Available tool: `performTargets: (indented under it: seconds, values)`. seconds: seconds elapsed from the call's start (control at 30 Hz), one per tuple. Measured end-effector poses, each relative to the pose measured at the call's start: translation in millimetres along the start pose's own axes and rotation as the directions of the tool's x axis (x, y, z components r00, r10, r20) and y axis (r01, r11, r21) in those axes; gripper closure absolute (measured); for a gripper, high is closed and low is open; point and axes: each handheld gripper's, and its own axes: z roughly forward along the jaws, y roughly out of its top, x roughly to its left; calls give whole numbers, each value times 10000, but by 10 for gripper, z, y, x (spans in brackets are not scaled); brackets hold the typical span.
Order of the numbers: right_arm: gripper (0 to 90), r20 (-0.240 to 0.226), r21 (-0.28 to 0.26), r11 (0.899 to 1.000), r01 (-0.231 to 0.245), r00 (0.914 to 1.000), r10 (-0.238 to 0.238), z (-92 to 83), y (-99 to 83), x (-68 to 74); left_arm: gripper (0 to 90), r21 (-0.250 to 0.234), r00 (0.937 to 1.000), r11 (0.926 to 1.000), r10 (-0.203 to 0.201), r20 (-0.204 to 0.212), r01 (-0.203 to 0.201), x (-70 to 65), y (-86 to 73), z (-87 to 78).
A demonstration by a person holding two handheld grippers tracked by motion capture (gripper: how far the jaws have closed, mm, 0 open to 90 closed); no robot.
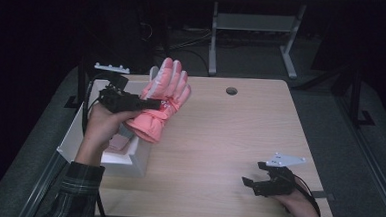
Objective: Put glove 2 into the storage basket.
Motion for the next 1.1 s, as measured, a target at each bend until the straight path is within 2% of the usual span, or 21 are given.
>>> performTargets:
  seconds: [0.13,0.37,0.63,0.93,1.1]
  values:
    - [149,-119,91,9999,82,9999,-81,45,20,9,588,-167,9988,9993,-347,-332,341,119,-44,-134]
    - [149,-108,135,9999,80,9999,-78,56,30,0,586,-313,9948,9967,-767,-673,747,321,-151,-269]
    - [149,-100,183,9998,66,9999,-64,62,23,-4,585,-623,9851,9915,-1212,-1218,1143,506,-255,-391]
    - [149,-102,273,9996,68,9999,-65,72,16,-5,584,-638,9705,9848,-1701,-1709,1614,690,-403,-349]
    - [149,-99,282,9996,85,9999,-82,73,13,-6,584,-488,9615,9822,-1876,-2010,1815,780,-477,-289]
